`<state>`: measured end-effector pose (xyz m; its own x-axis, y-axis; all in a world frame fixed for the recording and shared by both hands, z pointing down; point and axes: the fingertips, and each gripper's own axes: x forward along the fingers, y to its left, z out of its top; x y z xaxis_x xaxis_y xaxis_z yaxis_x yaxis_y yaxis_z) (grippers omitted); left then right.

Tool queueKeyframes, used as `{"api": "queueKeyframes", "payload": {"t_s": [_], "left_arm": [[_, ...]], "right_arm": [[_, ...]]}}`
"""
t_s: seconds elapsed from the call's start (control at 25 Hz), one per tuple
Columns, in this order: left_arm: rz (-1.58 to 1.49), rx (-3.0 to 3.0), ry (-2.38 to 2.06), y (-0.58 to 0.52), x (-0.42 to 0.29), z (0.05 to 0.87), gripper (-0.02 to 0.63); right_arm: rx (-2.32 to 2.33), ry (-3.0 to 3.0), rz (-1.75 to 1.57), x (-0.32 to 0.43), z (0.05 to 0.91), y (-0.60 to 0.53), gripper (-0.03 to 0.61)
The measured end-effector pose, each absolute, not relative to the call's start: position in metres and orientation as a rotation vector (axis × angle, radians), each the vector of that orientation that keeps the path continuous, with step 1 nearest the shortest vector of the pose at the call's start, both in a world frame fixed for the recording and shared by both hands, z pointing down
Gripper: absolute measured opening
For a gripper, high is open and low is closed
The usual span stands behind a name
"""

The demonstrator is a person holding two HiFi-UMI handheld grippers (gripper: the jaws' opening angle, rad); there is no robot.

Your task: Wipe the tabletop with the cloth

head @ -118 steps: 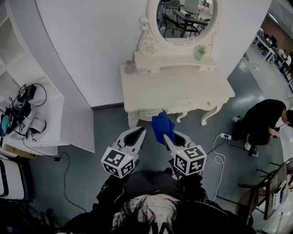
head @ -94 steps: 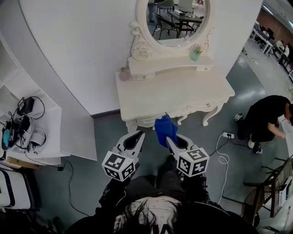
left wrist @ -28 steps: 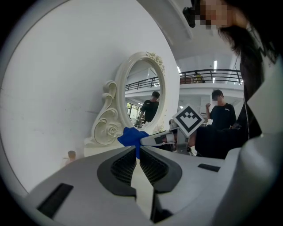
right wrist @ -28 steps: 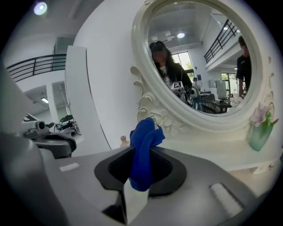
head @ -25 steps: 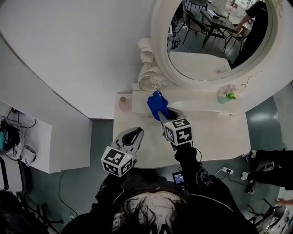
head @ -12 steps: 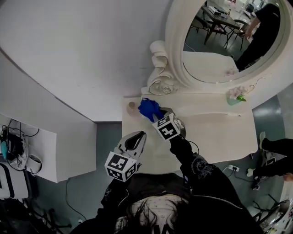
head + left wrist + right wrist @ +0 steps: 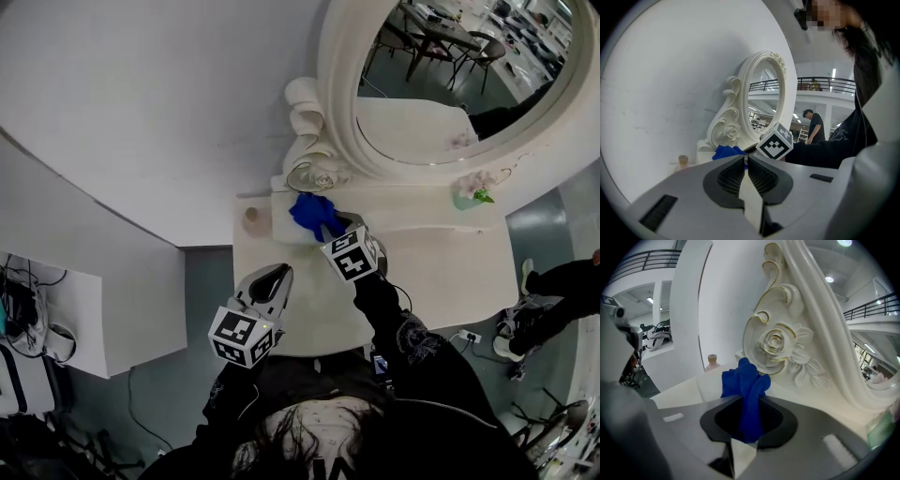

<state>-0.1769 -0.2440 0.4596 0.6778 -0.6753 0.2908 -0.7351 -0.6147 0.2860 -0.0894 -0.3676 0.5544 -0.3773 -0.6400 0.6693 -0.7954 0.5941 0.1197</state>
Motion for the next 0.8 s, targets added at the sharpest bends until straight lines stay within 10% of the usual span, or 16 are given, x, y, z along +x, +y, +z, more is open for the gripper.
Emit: {"api": "queueKeyframes", "payload": {"t_s": [0.8], "left_arm": [[0.292, 2.549, -1.073, -0.243, -0.017, 0.452, 0.003]], "right_arm": [[1.435, -1.947, 0.377, 0.198, 0.554, -0.376, 0.084]]}}
